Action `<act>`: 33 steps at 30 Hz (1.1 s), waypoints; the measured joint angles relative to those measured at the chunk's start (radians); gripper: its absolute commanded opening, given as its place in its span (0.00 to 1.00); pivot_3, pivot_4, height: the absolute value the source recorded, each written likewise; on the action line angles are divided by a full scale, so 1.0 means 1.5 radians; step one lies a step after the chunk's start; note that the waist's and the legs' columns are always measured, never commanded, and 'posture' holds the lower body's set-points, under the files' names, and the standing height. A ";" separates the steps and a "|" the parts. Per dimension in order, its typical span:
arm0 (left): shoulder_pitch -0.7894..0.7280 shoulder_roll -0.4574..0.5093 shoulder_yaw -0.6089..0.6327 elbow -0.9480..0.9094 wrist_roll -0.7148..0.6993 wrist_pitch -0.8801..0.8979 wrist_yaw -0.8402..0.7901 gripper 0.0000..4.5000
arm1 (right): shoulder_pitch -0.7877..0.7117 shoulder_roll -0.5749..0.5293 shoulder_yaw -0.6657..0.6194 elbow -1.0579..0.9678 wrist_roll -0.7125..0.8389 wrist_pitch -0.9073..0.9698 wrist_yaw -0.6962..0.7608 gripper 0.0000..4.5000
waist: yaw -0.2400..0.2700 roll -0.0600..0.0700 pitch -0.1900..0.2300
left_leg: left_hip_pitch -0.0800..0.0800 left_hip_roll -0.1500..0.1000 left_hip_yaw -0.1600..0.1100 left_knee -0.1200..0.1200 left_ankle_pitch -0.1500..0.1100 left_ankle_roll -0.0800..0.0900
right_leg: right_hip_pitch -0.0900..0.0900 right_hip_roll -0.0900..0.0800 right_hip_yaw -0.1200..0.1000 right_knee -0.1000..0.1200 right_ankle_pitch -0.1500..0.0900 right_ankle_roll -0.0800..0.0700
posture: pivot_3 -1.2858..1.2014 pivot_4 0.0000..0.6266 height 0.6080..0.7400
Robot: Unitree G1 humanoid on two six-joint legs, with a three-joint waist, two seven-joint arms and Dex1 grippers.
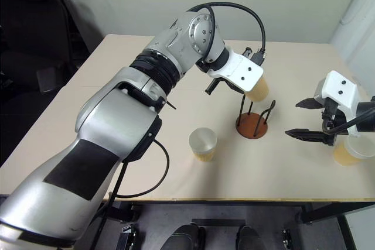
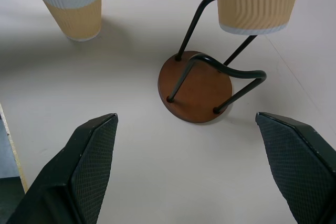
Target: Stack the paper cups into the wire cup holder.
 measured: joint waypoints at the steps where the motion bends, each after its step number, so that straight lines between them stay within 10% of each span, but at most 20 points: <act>1: 0.000 0.000 0.000 0.000 0.000 0.000 -0.002 0.00 | 0.001 0.000 -0.002 0.000 0.000 0.001 0.000 0.95 | 0.000 0.000 0.000 | 0.000 0.000 0.000 0.000 0.000 0.000 | 0.000 0.000 0.000 0.000 0.000 0.000 | 0.52 0.24 1.00; 7: 0.000 0.000 -0.006 0.000 0.003 -0.005 -0.018 0.14 | 0.007 0.000 -0.017 -0.010 0.001 0.008 -0.001 0.95 | 0.000 0.000 0.000 | 0.000 0.000 0.000 0.000 0.000 0.000 | 0.000 0.000 0.000 0.000 0.000 0.000 | 0.52 0.24 1.00; 16: 0.007 0.002 -0.029 0.000 0.028 -0.038 -0.002 0.86 | 0.007 0.000 -0.017 -0.014 0.006 0.012 -0.001 0.95 | 0.000 0.000 0.000 | 0.000 0.000 0.000 0.000 0.000 0.000 | 0.000 0.000 0.000 0.000 0.000 0.000 | 0.52 0.24 1.00; 33: 0.011 0.084 0.147 -0.001 -0.130 0.051 -0.037 0.86 | 0.003 -0.002 -0.050 -0.033 0.072 0.082 -0.017 0.95 | -0.003 0.001 0.000 | 0.001 0.000 0.000 -0.001 0.001 -0.001 | 0.000 0.001 0.000 0.000 -0.001 -0.001 | 0.52 0.24 1.00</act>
